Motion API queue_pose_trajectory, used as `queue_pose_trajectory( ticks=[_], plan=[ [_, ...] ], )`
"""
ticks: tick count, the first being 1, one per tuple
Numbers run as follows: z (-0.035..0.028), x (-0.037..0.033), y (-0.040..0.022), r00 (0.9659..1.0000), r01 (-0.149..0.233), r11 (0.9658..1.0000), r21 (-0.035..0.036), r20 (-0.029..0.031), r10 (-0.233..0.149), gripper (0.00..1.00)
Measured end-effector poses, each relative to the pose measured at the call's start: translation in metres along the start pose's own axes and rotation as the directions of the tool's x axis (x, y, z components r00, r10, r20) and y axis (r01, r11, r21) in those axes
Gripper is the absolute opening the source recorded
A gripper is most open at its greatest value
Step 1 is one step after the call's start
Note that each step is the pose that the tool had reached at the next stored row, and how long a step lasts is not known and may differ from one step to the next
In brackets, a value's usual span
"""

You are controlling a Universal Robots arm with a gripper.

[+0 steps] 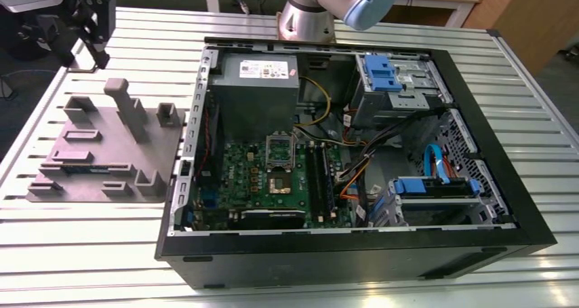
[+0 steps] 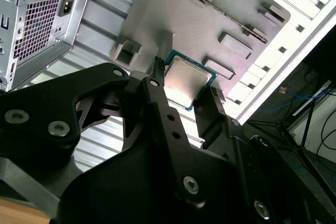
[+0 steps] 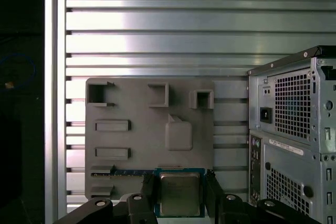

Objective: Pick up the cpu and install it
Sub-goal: 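Pick up the cpu and move it towards the insertion slot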

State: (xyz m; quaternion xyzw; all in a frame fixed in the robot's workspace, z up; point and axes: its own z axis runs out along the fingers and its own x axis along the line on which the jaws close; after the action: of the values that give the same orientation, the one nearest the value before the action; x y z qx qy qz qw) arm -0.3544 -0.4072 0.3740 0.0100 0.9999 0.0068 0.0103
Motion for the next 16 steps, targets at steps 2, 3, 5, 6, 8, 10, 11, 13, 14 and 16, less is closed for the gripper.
queue_pose_trajectory(
  ticks=[2,3,5,6,8,10,11,13,14,16],
  plan=[
    [0.0001,-0.0005,0.0,1.0,0.0,1.0,0.0,0.0001,0.0,0.47],
    [0.0001,-0.0007,0.0,1.0,0.0,1.0,0.0,0.0001,0.0,0.47],
    [0.0001,-0.0008,0.0,1.0,0.0,1.0,0.0,0.0,0.0,0.47],
    [0.0,-0.0009,0.0,1.0,0.0,1.0,0.0,0.0,0.0,0.47],
    [0.0,-0.001,0.0,1.0,0.0,1.0,0.0,0.0,0.0,0.47],
    [0.0,-0.001,0.0,1.0,0.0,1.0,0.0,0.0,0.0,0.47],
    [0.0,-0.001,0.0,1.0,0.0,1.0,0.0,0.0,0.0,0.47],
    [-0.0006,-0.001,0.0,1.0,0.0,1.0,0.0001,-0.0001,0.0,0.47],
    [-0.0015,-0.0011,0.0001,1.0,0.0,1.0,0.0001,-0.0002,0.0,0.47],
    [-0.0044,-0.0011,0.0001,1.0,0.0,1.0,0.0001,0.0,0.0,0.47]
  ],
)
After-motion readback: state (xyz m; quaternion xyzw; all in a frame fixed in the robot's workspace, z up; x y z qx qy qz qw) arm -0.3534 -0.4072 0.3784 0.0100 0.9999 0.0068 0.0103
